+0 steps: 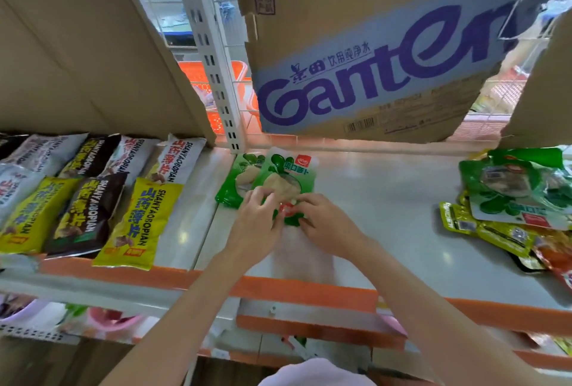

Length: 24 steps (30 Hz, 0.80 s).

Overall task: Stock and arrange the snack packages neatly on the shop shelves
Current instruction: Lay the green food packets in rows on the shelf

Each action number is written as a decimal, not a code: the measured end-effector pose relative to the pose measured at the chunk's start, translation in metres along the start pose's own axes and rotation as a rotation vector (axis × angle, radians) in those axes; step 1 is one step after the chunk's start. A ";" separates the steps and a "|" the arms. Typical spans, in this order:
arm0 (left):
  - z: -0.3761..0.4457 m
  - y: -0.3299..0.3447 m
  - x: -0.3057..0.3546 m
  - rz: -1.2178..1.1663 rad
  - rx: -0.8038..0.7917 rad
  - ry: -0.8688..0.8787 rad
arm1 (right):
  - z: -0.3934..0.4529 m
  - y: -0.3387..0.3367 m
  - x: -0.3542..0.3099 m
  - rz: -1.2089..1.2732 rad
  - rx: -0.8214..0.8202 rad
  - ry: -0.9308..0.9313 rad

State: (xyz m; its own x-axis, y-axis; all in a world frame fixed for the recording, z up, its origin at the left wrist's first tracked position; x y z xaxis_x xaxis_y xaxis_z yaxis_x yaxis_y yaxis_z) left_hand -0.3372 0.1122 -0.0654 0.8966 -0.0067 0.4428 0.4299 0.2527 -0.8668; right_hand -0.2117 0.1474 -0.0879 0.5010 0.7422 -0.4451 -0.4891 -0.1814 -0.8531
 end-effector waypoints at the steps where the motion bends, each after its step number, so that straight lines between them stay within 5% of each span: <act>1: 0.002 0.005 0.010 0.014 -0.008 0.035 | -0.011 -0.005 0.007 -0.056 -0.030 0.025; 10: 0.016 0.082 0.135 0.127 -0.263 0.291 | -0.147 -0.085 0.062 -0.395 -0.109 0.271; 17: 0.022 0.130 0.234 0.158 -0.305 0.429 | -0.238 -0.151 0.104 -0.417 0.011 0.459; 24: 0.045 0.180 0.298 -0.062 -0.442 0.112 | -0.295 -0.204 0.147 -0.418 0.194 0.627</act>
State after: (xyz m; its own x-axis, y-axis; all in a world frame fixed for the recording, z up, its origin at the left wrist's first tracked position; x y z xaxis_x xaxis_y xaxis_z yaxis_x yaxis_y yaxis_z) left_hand 0.0023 0.1996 -0.0795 0.8632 -0.1194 0.4905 0.4653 -0.1885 -0.8648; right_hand 0.1724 0.1029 -0.0597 0.9533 0.2099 -0.2171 -0.2579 0.1917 -0.9470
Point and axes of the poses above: each hand's wrist, its own z-axis towards the middle knuckle, its own y-axis out of the palm, x = y × z, the point moved 5 cm from there along z, towards the middle knuckle, and after that the axes turned 12 degrees about -y, right-handed, at the moved point
